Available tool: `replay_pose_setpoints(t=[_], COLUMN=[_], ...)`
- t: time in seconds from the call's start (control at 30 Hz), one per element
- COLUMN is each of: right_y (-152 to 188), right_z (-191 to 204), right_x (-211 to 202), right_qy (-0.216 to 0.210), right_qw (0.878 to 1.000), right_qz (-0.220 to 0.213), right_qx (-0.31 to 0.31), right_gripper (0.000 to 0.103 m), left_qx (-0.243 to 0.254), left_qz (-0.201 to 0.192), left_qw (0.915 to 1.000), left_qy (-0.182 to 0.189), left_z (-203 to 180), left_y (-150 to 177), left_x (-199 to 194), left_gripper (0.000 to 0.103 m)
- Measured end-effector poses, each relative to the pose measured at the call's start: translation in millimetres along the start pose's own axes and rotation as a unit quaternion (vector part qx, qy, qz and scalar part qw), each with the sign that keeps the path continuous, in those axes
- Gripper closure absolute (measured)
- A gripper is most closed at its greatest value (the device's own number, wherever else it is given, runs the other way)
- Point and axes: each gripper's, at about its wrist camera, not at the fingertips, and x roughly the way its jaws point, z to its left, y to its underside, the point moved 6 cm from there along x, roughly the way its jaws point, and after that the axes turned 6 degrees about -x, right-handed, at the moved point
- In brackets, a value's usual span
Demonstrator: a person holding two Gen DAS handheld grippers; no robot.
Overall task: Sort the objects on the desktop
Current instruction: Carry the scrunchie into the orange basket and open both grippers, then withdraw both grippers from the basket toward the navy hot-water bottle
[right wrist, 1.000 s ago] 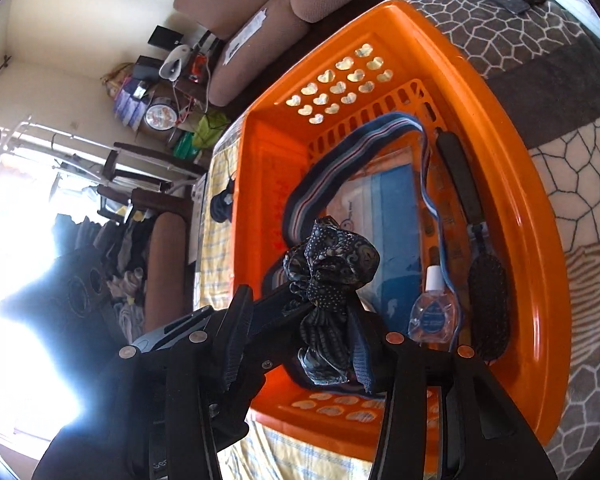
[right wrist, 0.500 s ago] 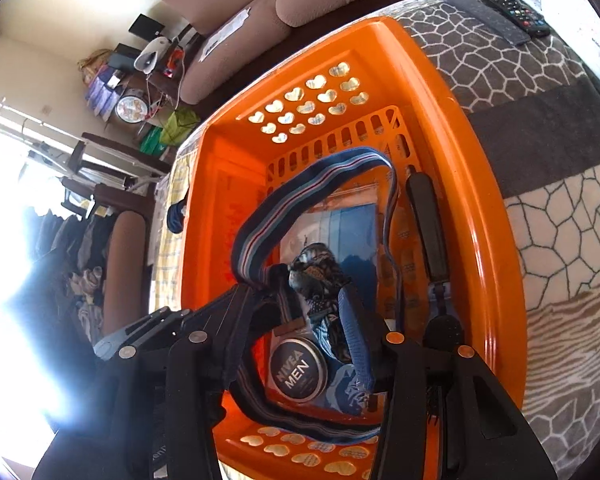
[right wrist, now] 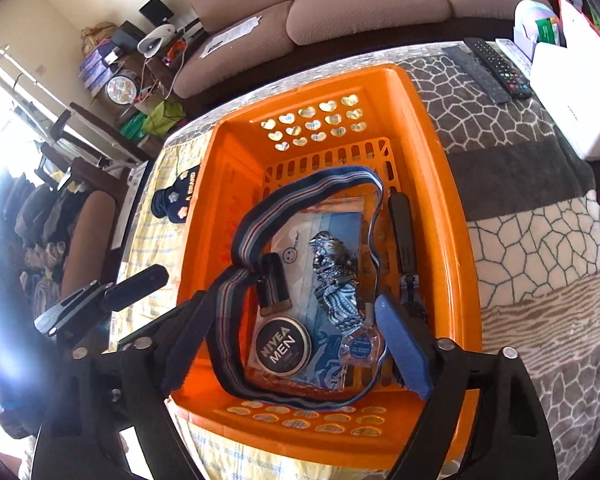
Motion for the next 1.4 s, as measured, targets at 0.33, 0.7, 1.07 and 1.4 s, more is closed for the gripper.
replay_pose_setpoints(t=[0.33,0.7,1.07,1.4], right_y=[18.8,37.6,25.8,-14.7], right_z=[35.0,105.1,188.9,237.2], right_x=[-23.8,-35.0,-13.9,47.1], right_qy=[0.023,0.025,-0.007,-0.027], right_qw=[0.999,0.996,0.993,0.992], right_qz=[-0.026,-0.037,-0.043,-0.03], right_qx=[-0.025,-0.072,-0.113,-0.119], right_gripper=[0.0,0.0,0.0,0.0], left_qx=[-0.024,-0.04,-0.106,-0.155], left_qz=[-0.03,-0.057,-0.071,-0.053], left_qw=[0.9992,0.9972,0.9907,0.985], left_qy=[-0.004,-0.027,-0.047,-0.055], left_z=[44.7,100.6,207.3,286.9], left_y=[17.6,41.0,52.3,50.9], left_x=[-64.7,-128.1,-161.8,-126.4], left_gripper=[0.0,0.0,0.0,0.0])
